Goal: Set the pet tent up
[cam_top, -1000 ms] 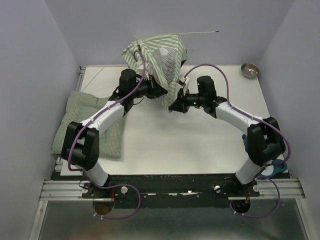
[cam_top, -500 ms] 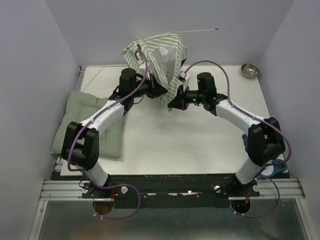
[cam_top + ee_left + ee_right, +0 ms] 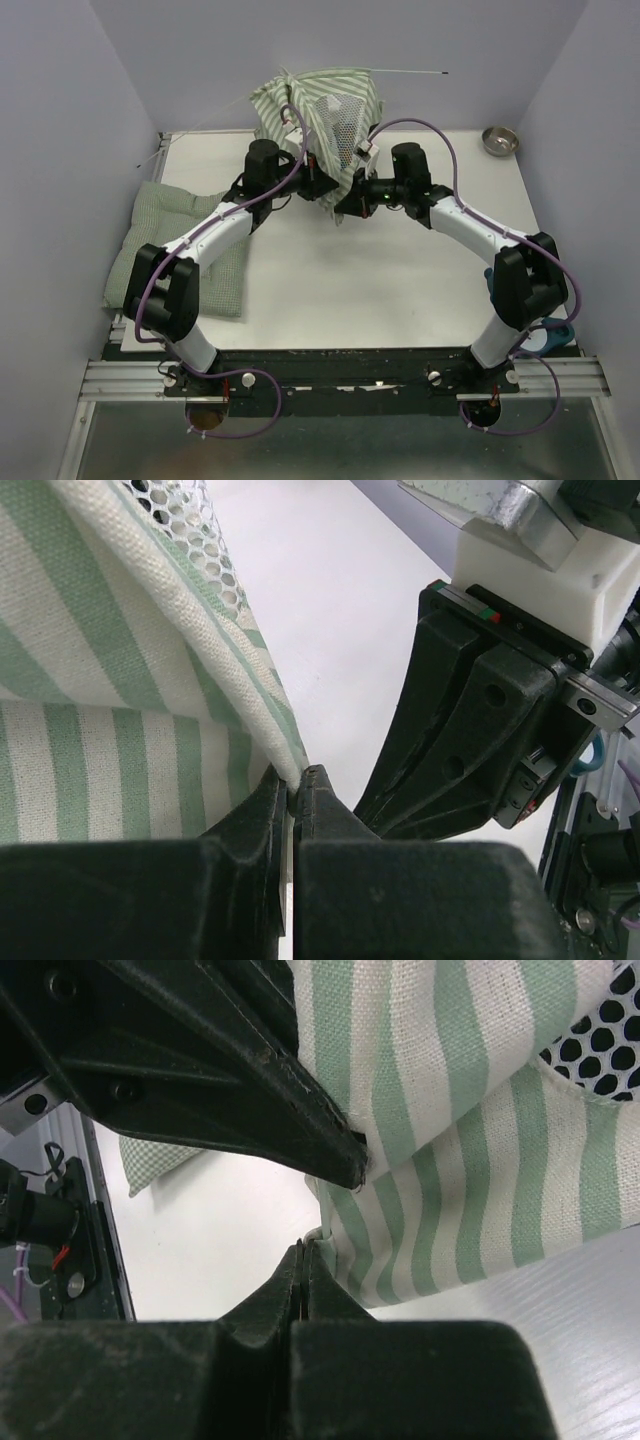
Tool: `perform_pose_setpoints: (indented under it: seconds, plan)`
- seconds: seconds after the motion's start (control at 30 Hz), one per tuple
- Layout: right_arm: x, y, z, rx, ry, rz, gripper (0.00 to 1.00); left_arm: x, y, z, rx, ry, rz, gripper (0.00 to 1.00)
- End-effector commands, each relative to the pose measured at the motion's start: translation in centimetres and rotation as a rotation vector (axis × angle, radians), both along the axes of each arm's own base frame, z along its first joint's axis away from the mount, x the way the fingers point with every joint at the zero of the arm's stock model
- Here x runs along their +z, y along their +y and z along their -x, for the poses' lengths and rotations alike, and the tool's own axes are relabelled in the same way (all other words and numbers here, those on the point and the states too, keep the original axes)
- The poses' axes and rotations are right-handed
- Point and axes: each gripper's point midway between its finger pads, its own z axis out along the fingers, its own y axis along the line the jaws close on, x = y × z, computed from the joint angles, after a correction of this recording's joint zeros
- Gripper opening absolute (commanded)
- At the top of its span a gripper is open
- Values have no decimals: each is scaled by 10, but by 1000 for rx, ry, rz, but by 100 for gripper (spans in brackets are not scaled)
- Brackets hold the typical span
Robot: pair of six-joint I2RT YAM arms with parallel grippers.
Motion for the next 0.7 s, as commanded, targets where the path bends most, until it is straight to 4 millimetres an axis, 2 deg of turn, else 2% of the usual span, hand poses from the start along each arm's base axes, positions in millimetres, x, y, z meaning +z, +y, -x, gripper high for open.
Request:
perform_pose_setpoints:
  seconds: [0.0, 0.1, 0.13, 0.2, 0.23, 0.27, 0.3, 0.33, 0.4, 0.5, 0.57, 0.67]
  plan:
    - [76, 14, -23, -34, -174, -139, 1, -44, 5, 11, -13, 50, -109, 0]
    - [69, 5, -21, -60, -147, -129, 1, -24, 1, 14, -39, 39, -78, 0]
    - [65, -1, -19, -79, -130, -121, 1, -14, 3, 13, -35, 18, -74, 14]
    - [52, -14, -17, -118, -96, -97, 1, 11, 9, 15, -29, -34, -56, 52]
    - [44, -24, -16, -145, -73, -82, 1, 28, 14, 18, -25, -61, -42, 63]
    - [38, -31, -15, -167, -50, -70, 1, 36, 21, 20, -16, -63, -34, 70]
    - [30, -40, -14, -196, -28, -54, 1, 48, 27, 26, -35, -71, -17, 93]
    - [23, -47, -12, -217, -7, -42, 1, 57, 34, 34, -56, -75, -9, 99]
    - [15, -59, -7, -248, 10, -25, 1, 67, 47, 55, -117, -86, -25, 99]
    - [2, -69, 4, -258, 15, 11, 1, 70, 71, 81, -138, -105, -76, 99]
    - [-12, -81, 14, -275, 82, 46, 1, 68, 97, 81, -61, -100, -93, 99]
    - [-25, -100, 25, -278, 104, 102, 1, 53, 149, 64, 95, -70, -167, 99]
